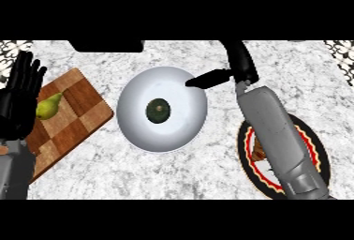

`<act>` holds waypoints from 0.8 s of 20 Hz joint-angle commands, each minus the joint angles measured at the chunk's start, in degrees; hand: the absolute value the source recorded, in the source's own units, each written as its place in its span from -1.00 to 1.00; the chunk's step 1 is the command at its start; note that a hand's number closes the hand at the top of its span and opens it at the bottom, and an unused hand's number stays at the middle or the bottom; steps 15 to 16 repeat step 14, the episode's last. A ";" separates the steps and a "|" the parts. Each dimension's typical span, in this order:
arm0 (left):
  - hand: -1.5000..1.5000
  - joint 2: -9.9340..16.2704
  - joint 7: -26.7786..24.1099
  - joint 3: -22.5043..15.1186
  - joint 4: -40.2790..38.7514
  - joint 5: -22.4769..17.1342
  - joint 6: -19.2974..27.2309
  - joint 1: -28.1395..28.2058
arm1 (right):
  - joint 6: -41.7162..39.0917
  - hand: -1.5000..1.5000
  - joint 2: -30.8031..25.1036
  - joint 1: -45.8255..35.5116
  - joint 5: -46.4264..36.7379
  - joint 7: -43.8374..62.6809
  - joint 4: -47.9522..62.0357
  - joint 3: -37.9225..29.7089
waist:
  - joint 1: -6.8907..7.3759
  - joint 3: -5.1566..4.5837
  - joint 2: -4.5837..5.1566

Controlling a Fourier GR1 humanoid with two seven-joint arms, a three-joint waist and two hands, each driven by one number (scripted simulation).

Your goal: Pick the squash from the plate and place it in the bowl

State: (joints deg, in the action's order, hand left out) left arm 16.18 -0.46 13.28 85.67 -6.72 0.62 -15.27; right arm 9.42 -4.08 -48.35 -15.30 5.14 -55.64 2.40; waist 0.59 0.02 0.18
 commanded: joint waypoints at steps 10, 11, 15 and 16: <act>0.00 -0.11 0.62 0.44 2.21 -0.74 -0.50 1.11 | -17.66 -1.00 -19.38 0.79 13.23 -18.26 16.50 -17.94 | 0.56 0.04 0.29; 0.00 -0.15 2.60 -0.41 4.97 0.07 -0.11 3.11 | -20.40 -1.00 -20.03 4.22 13.94 -20.03 13.83 -17.50 | 0.16 0.04 0.02; 0.00 -0.55 1.71 -0.45 2.72 -0.23 -0.30 0.91 | -24.70 -1.00 -25.12 1.09 13.89 -23.60 22.86 -19.55 | 0.61 0.05 0.28; 0.00 -0.55 1.71 -0.45 2.72 -0.23 -0.30 0.91 | -24.70 -1.00 -25.12 1.09 13.89 -23.60 22.86 -19.55 | 0.61 0.05 0.28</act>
